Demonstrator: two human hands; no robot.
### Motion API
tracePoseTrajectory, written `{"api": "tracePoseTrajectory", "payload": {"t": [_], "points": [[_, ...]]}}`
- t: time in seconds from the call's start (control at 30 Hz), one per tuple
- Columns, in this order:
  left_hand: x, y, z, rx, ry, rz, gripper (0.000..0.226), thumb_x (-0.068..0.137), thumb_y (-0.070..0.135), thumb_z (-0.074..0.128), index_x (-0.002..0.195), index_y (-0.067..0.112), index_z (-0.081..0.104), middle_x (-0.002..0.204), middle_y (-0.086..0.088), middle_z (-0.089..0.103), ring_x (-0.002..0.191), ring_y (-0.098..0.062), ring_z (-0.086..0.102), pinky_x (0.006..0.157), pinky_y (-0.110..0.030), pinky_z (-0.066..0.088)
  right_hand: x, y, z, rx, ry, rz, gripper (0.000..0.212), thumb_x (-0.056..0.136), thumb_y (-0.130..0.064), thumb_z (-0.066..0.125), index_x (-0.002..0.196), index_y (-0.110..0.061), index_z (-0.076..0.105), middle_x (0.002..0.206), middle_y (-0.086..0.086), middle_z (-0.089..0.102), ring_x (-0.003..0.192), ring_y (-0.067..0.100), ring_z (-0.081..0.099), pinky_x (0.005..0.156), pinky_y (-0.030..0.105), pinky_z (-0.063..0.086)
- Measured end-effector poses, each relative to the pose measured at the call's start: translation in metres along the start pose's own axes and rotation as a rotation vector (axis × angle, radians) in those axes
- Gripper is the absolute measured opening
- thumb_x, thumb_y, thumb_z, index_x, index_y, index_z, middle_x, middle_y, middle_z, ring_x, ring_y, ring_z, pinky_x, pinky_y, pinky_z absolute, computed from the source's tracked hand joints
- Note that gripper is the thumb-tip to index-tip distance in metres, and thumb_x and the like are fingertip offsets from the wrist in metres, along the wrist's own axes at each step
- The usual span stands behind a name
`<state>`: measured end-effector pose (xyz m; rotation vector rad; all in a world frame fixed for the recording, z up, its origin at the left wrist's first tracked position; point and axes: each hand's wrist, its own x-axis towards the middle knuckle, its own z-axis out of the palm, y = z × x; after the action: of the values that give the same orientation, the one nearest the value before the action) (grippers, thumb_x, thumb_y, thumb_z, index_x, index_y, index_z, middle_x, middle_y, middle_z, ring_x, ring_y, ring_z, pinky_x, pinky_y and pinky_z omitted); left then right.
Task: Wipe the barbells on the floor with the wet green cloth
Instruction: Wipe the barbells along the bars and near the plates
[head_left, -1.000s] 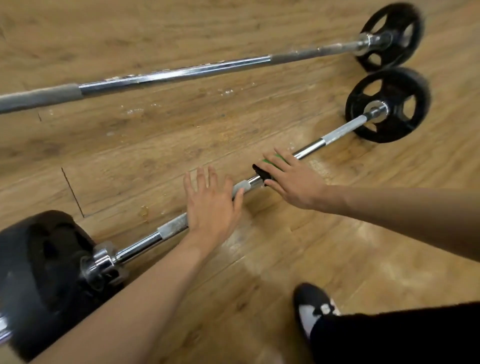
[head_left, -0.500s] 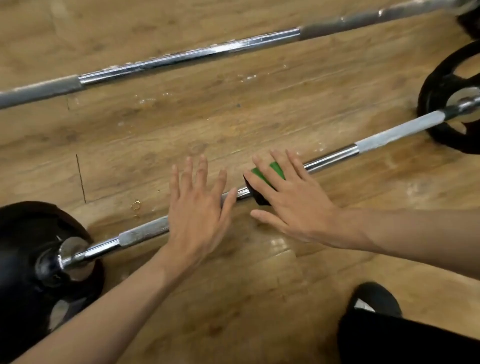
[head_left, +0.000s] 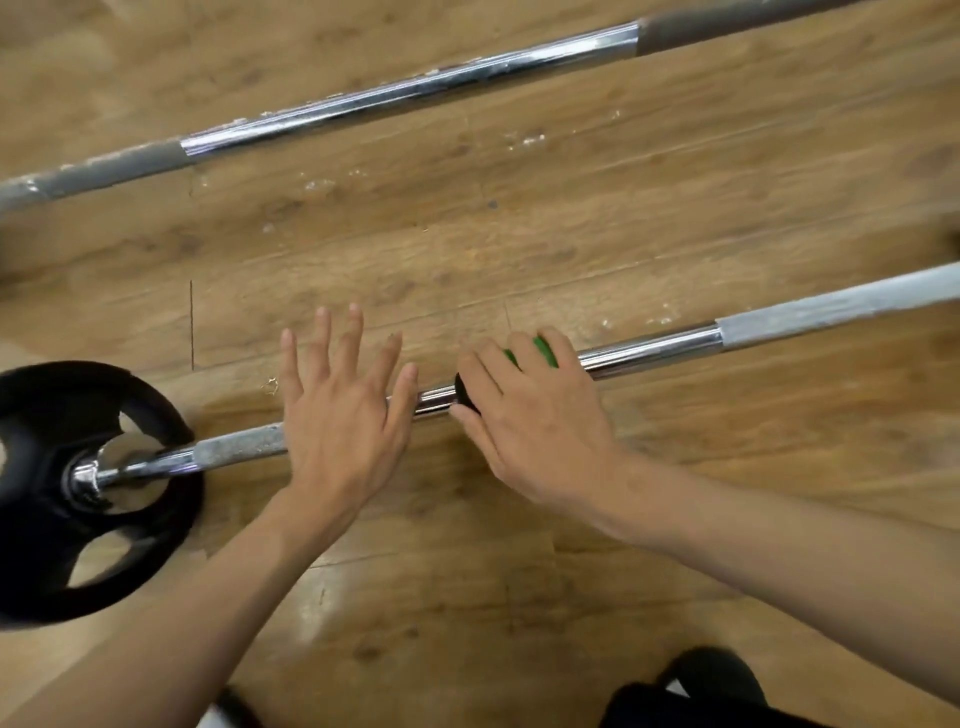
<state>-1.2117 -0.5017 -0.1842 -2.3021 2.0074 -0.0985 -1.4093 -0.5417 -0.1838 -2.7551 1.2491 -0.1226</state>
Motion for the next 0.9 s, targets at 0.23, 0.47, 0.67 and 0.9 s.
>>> {"api": "tracePoseTrajectory", "payload": {"t": [0.23,0.47,0.67,0.9], "points": [[0.007,-0.001,0.001,-0.049,-0.003,0.054,0.069,0.107,0.053,0.014,0.14,0.02,0.065,0.164,-0.021,0.036,0.156,-0.042,0.02,0.128,-0.056,0.003,-0.046,0.098,0.001,-0.163,0.174,0.127,0.057,0.108,-0.054,0.035,0.129,-0.007,0.06,0.124,0.013,0.064,0.108,0.039,0.057,0.1,0.052,0.041],[0.023,0.028,-0.003,-0.147,0.018,0.197,0.065,0.106,0.048,0.019,0.12,0.015,0.073,0.157,-0.023,0.045,0.153,-0.045,0.027,0.127,-0.05,-0.001,-0.073,0.124,0.008,0.004,0.475,0.537,0.049,0.111,-0.039,0.03,0.123,-0.01,0.067,0.13,0.015,0.061,0.131,0.041,0.047,0.117,0.061,0.028],[0.025,0.036,0.005,-0.214,0.096,0.243,0.061,0.107,0.045,0.024,0.104,0.013,0.076,0.142,-0.02,0.062,0.144,-0.044,0.044,0.125,-0.057,0.018,-0.033,0.03,0.019,0.183,0.386,0.286,0.057,0.109,-0.041,0.031,0.13,0.0,0.063,0.129,0.015,0.063,0.125,0.034,0.054,0.126,0.052,0.021],[0.026,0.038,0.01,-0.191,0.091,0.223,0.062,0.105,0.046,0.024,0.103,0.014,0.078,0.139,-0.017,0.065,0.145,-0.043,0.044,0.126,-0.056,0.015,-0.05,0.086,0.01,-0.075,0.399,0.397,0.048,0.108,-0.047,0.04,0.122,-0.017,0.075,0.147,0.011,0.059,0.143,0.037,0.046,0.126,0.064,0.008]]}}
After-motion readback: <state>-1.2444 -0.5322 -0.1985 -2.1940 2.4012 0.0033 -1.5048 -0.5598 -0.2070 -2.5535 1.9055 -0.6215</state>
